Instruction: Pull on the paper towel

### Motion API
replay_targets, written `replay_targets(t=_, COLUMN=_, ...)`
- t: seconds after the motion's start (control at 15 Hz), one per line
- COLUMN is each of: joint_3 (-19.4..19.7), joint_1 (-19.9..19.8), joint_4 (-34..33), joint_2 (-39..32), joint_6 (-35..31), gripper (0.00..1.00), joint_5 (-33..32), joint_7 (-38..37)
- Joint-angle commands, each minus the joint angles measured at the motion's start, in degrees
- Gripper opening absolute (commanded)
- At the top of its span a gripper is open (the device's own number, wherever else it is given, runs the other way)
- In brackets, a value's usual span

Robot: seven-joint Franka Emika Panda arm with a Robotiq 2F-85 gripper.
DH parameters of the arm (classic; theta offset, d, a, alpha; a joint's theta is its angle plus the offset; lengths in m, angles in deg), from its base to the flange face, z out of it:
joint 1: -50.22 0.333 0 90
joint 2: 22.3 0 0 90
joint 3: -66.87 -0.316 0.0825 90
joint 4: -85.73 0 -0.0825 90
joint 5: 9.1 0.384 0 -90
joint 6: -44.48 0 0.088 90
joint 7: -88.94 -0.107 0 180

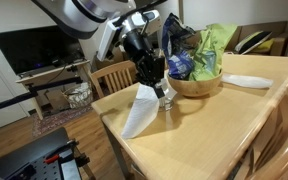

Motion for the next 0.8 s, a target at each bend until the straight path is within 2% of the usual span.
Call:
replay_targets(t=0.0, joint_3=0.49, joint_1=-0.07, joint_4=0.59, joint_2=1.7, joint_6=-0.86, gripper=0.0, joint_5=0.48, joint_7=1.27)
replay_targets(t=0.07, joint_3=0.46, joint_1=-0.04, joint_4=0.59, joint_2=2.03, joint_6=-0.78, gripper=0.0, joint_5=0.56, joint_7=1.26)
replay_targets(t=0.13, joint_3=0.39, joint_1=0.02, joint_4=0.55, joint_2=2.26, joint_6=-0.41, gripper=0.11, joint_5=0.07, joint_7=1.08)
replay_targets(t=0.2, joint_3=0.34, joint_1=0.04, joint_4=0.51, joint_2=2.55, joint_6=-0.17, gripper=0.27, joint_5=0.45, joint_7=1.27)
replay_targets(t=0.73, joint_3=-0.26, joint_1=0.47, joint_4=1.34, joint_2=6.16, joint_6=-0.29, gripper=0.87, joint_5=1.22, joint_7=2.62)
